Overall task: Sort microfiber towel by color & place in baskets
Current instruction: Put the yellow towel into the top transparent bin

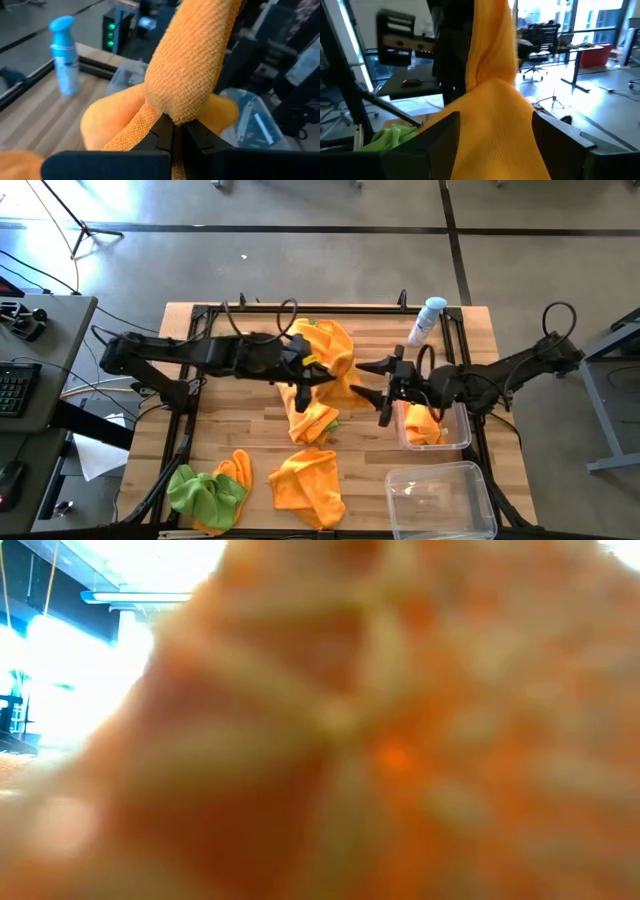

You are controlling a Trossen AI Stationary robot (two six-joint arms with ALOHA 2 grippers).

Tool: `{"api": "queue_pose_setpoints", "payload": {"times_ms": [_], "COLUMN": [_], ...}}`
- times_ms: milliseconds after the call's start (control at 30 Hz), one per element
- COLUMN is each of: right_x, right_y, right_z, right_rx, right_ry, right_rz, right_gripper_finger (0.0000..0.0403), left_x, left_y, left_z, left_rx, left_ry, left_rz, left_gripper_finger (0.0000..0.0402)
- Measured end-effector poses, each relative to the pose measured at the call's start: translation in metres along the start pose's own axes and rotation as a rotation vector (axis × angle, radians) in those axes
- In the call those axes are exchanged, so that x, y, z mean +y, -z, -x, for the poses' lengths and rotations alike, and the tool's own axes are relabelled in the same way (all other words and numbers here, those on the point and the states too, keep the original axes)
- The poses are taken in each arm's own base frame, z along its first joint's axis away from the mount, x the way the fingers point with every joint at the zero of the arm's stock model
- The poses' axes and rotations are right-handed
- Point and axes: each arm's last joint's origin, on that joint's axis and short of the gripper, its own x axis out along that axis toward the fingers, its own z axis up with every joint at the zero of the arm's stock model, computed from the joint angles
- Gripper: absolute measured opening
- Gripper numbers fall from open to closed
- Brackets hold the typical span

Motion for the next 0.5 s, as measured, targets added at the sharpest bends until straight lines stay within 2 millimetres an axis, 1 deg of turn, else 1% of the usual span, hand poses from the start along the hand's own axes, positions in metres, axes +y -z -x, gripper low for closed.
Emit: {"api": "queue_pose_setpoints", "payload": {"times_ms": [167,333,433,500], "right_x": [-0.001,0.001,0.001,0.0], "right_y": [0.01,0.014,0.014,0.014], "right_z": [-0.014,-0.022,-0.023,-0.023], "right_rx": [0.037,0.035,0.036,0.036], "right_ry": [-0.043,-0.107,-0.107,-0.105], "right_rz": [-0.034,-0.047,-0.041,-0.041], "right_gripper_finger": [0.0245,0.0243,0.0225,0.0203], "left_x": [-0.005,-0.005,-0.004,-0.004], "left_y": [-0.003,-0.006,-0.008,-0.008], "left_z": [-0.016,-0.02,-0.02,-0.02], "left_rx": [-0.084,-0.127,-0.139,-0.143], "left_ry": [0.071,0.089,0.087,0.086], "left_rz": [-0.009,-0.01,-0.007,-0.006], "left_gripper_finger": [0.0,0.0,0.0,0.0]}}
